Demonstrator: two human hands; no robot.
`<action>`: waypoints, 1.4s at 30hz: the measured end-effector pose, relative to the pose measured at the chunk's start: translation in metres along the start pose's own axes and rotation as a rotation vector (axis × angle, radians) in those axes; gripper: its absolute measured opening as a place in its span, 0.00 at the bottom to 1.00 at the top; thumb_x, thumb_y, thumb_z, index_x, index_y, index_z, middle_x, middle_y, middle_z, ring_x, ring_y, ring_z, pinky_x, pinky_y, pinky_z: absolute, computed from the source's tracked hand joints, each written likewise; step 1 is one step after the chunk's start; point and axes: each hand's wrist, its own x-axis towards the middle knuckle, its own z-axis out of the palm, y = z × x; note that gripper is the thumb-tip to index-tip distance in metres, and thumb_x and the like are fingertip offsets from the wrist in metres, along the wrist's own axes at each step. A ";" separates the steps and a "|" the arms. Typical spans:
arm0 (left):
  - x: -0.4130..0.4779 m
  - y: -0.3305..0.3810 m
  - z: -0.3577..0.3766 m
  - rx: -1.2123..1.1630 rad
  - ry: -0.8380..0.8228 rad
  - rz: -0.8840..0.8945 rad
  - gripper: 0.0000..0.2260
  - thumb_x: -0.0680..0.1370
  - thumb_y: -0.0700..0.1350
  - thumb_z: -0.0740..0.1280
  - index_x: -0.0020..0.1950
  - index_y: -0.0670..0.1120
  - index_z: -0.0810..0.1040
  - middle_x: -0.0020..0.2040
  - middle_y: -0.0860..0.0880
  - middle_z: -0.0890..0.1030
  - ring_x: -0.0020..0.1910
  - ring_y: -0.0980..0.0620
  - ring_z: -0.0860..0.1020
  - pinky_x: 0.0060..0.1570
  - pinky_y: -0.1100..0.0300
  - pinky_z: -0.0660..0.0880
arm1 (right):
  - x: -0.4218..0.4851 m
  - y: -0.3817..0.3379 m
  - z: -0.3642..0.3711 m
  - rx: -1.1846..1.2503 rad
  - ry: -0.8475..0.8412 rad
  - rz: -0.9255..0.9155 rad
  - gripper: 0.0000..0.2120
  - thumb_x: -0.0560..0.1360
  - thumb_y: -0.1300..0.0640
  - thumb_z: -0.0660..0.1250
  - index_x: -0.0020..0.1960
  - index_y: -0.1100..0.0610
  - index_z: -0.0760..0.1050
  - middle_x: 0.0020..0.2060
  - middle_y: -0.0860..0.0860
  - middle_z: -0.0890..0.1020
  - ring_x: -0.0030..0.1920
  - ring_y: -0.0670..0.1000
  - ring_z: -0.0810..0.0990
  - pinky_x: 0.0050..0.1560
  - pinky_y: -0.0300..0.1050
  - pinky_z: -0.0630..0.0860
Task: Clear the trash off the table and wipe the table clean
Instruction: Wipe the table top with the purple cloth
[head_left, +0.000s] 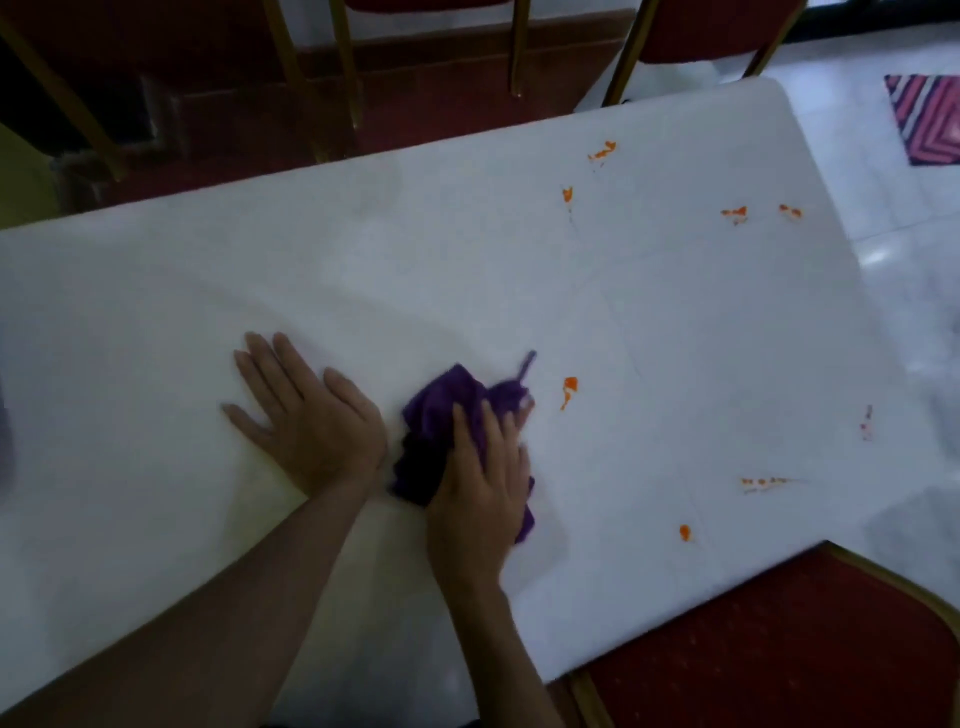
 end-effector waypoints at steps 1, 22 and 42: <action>0.000 0.001 -0.001 -0.004 0.006 0.001 0.26 0.83 0.49 0.50 0.80 0.43 0.56 0.82 0.44 0.56 0.81 0.47 0.51 0.76 0.37 0.48 | -0.002 0.022 -0.006 -0.029 0.078 0.069 0.23 0.76 0.64 0.67 0.70 0.55 0.76 0.72 0.55 0.73 0.75 0.59 0.68 0.72 0.60 0.66; -0.087 0.032 -0.004 -0.240 -0.132 0.596 0.23 0.81 0.38 0.56 0.77 0.41 0.65 0.80 0.40 0.60 0.80 0.42 0.56 0.77 0.37 0.50 | -0.018 0.137 -0.072 -0.165 0.265 0.783 0.24 0.80 0.61 0.58 0.76 0.61 0.66 0.74 0.65 0.67 0.75 0.67 0.62 0.75 0.58 0.59; -0.095 0.039 0.001 -0.193 -0.110 0.621 0.23 0.82 0.43 0.53 0.78 0.49 0.64 0.80 0.42 0.59 0.81 0.45 0.54 0.78 0.40 0.50 | 0.049 0.203 -0.108 -0.182 0.218 0.900 0.29 0.80 0.59 0.54 0.80 0.61 0.55 0.77 0.64 0.60 0.77 0.64 0.56 0.78 0.55 0.50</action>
